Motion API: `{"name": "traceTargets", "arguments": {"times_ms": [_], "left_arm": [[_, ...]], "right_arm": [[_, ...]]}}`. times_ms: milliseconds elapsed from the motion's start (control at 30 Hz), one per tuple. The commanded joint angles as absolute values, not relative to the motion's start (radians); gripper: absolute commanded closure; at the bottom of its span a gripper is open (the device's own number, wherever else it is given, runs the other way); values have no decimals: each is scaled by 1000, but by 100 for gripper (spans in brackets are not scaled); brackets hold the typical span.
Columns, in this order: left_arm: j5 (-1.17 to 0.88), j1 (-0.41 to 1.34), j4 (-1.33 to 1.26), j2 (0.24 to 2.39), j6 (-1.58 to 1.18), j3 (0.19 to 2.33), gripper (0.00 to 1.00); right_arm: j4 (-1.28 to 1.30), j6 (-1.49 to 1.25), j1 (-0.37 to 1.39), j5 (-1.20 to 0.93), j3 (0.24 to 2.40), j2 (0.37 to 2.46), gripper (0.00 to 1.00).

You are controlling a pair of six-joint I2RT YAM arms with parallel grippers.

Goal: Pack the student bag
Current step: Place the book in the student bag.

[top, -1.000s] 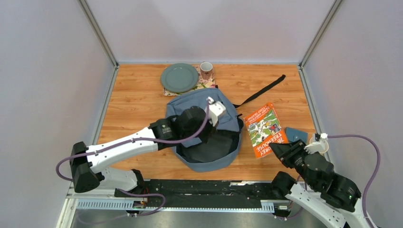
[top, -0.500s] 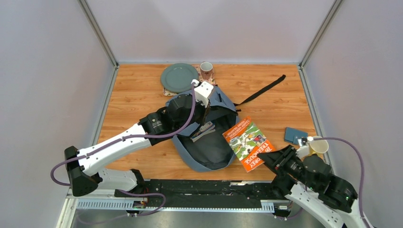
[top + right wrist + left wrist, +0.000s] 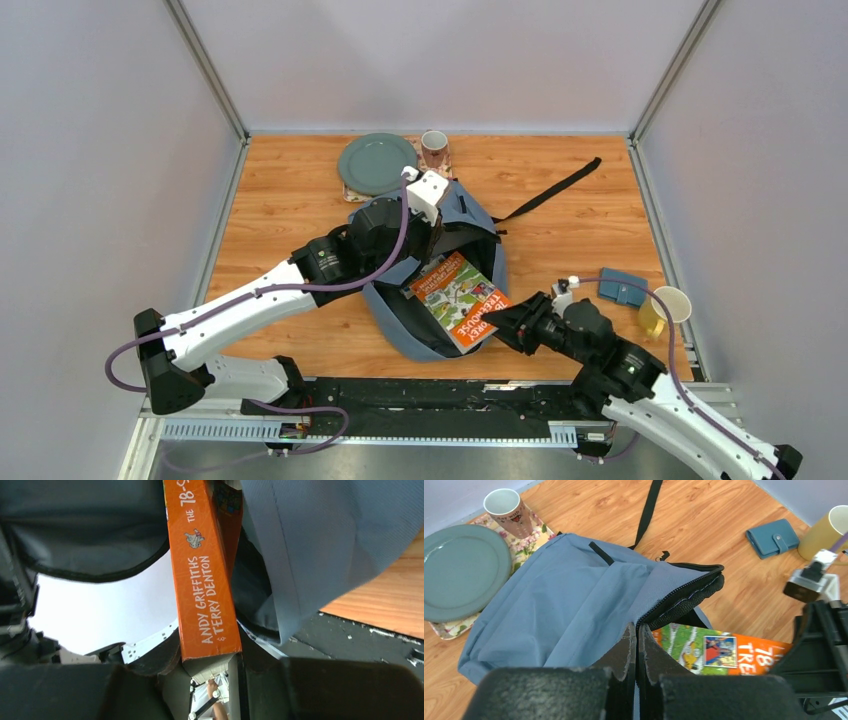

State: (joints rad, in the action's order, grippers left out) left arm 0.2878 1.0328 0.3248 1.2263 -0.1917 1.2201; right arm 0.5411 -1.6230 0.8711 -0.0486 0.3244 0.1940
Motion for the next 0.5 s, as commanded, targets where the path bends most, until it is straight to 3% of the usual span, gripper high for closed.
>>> {"name": "traceTargets", "arguments": {"times_ms": [0,467], "left_arm": [[255,1037,215,1186,-202,1238,100],[195,1037,201,1172,-224,1215,100]], "right_arm": [[118,-1664,871,-39,342,314,100],[-330,-1758,862,-48,276,635,100]]}}
